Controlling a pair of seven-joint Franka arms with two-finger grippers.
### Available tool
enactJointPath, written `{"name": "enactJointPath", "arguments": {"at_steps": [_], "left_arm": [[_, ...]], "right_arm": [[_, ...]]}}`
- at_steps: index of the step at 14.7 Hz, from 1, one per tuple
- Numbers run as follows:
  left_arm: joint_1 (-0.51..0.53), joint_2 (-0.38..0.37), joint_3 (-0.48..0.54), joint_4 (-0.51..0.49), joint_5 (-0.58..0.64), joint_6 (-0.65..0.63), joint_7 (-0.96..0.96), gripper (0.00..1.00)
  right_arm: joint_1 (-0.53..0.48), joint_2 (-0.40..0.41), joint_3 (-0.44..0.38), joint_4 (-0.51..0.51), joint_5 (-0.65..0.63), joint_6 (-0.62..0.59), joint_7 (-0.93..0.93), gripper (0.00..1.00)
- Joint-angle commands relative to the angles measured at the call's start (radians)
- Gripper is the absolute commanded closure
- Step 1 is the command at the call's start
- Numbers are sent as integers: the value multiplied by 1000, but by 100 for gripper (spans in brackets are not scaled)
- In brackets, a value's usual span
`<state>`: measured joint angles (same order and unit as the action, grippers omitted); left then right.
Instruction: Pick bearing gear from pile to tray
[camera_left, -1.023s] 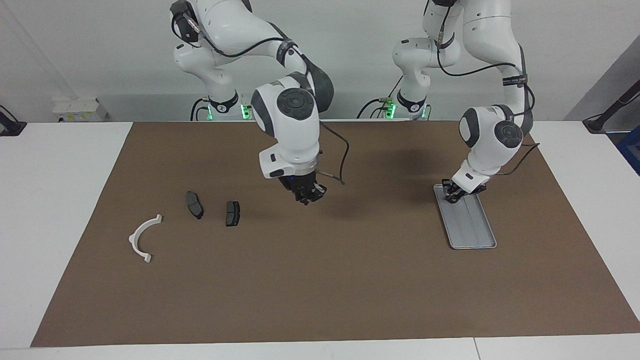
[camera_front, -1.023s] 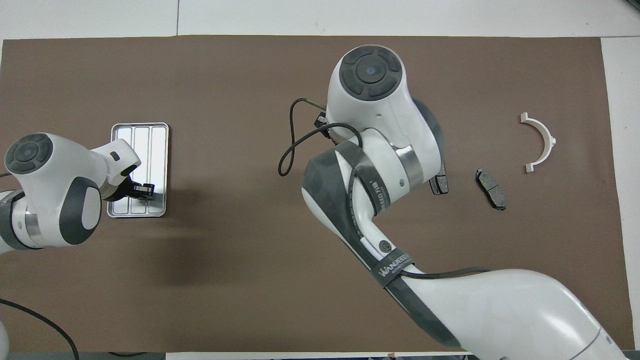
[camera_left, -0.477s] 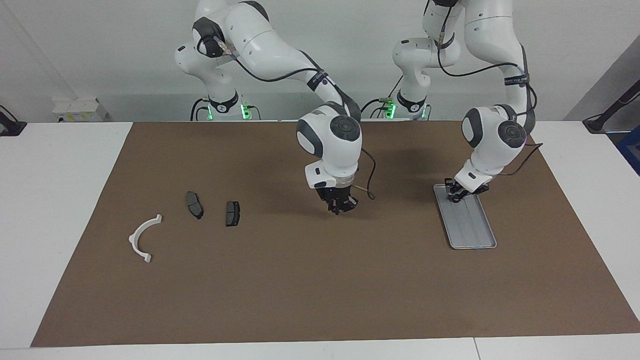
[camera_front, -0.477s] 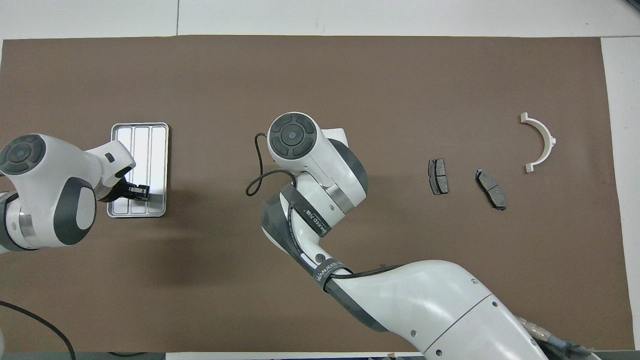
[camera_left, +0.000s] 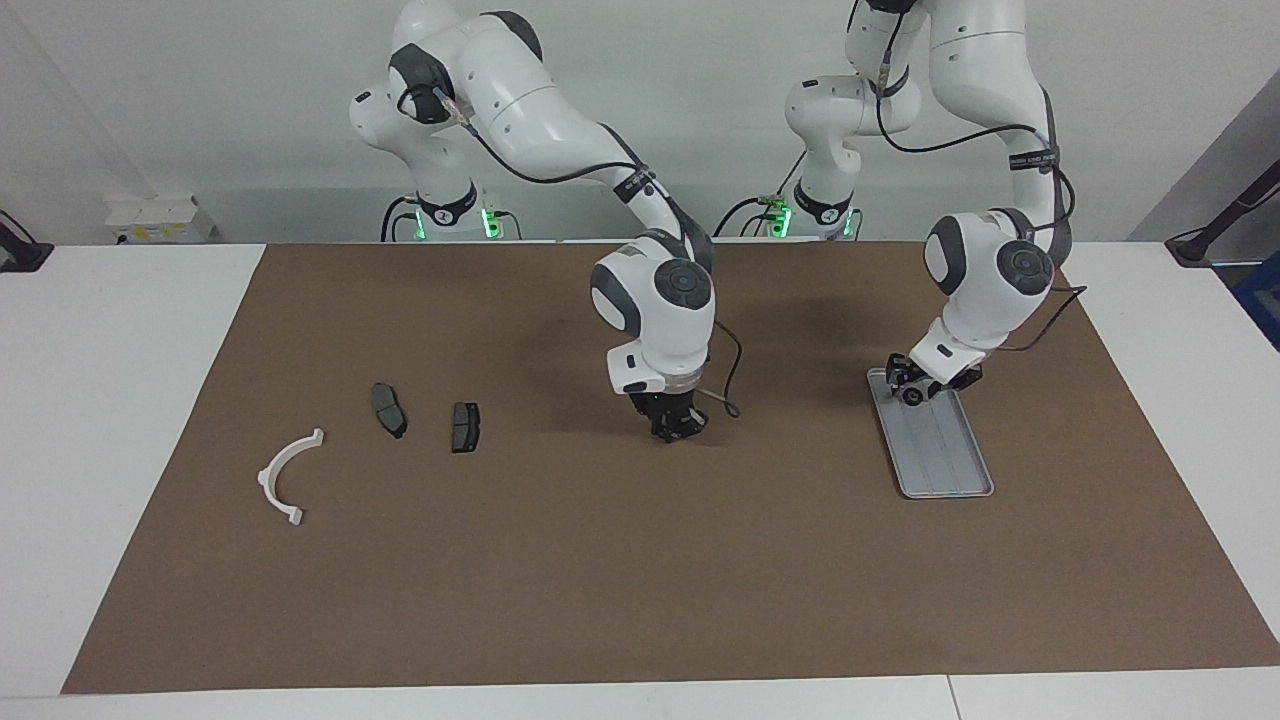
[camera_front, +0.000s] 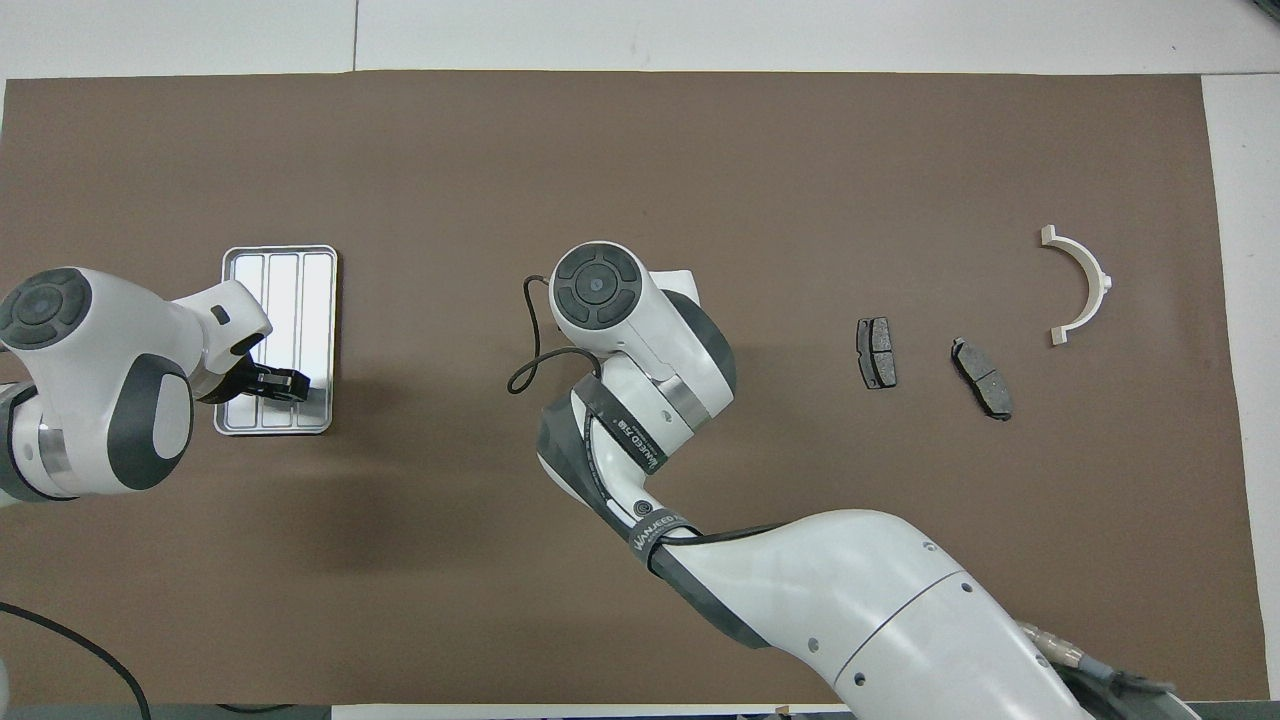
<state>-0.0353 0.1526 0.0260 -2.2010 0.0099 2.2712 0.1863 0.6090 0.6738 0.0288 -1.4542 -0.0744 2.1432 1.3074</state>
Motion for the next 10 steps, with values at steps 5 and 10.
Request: {"name": "enactJointPath", "arguments": {"at_steps": [5,10], "left_arm": [[-143,16,0,205,-8,-147,-269,0],[-280,36,2,242,-13,-110,-542,0]], "right_arm": [[-41,-29,-1,1,-25,-15,13,0],[-196,-158,8,3,5,-141,-266,0]]}}
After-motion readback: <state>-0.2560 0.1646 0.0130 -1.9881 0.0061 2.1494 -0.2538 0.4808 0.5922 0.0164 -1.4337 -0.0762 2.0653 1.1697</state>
